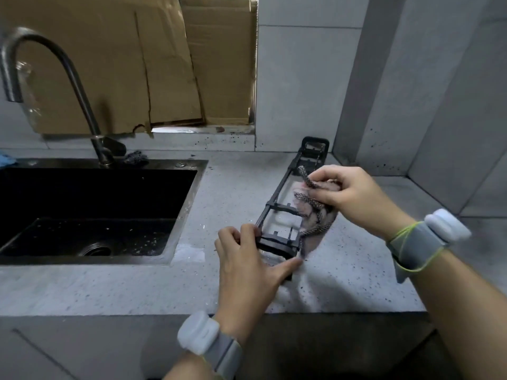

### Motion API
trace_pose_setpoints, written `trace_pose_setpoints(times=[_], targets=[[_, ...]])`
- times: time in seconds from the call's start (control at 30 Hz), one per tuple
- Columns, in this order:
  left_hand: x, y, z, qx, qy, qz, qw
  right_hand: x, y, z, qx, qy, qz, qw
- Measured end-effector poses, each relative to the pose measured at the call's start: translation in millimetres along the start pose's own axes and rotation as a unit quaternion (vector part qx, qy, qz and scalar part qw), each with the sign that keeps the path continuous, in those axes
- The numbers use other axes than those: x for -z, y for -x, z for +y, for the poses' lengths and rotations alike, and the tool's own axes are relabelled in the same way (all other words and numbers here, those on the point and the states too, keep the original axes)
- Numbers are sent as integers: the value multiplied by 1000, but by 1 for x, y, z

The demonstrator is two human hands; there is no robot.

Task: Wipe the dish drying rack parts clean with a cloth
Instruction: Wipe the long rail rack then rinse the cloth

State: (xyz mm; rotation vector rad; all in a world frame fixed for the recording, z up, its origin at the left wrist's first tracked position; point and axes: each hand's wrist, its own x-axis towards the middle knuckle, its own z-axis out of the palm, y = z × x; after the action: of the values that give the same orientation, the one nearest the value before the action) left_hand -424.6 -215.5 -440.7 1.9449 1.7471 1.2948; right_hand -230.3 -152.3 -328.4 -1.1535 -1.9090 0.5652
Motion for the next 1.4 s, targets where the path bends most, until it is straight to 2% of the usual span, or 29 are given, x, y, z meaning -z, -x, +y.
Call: trace_pose_setpoints(times=[0.1, 0.2, 0.33, 0.47, 0.6, 0.77, 1.0, 1.2, 1.4], targets=[[-10, 0, 13, -16, 8, -27, 999, 25, 31, 9, -40, -37, 72, 996], [-12, 8, 12, -12, 81, -54, 995, 34, 58, 13, -68, -24, 96, 993], [2, 4, -4, -23, 155, -106, 982, 19, 72, 7, -79, 4, 94, 992], [13, -13, -9, -13, 190, -151, 970, -25, 66, -1, -43, 83, 44, 995], [11, -19, -11, -27, 182, -175, 967, -61, 62, -2, 33, 219, -11, 975], [13, -23, -14, -38, 162, -192, 967, -83, 61, -10, 64, 308, -19, 949], [13, -23, -12, -79, 129, -200, 968, -65, 65, -1, 90, 262, -75, 958], [8, -21, -12, -102, 126, -193, 968, -47, 77, 7, 72, 208, -29, 975], [8, -19, -9, -104, 107, -196, 969, -70, 68, -12, 81, 328, -56, 939]])
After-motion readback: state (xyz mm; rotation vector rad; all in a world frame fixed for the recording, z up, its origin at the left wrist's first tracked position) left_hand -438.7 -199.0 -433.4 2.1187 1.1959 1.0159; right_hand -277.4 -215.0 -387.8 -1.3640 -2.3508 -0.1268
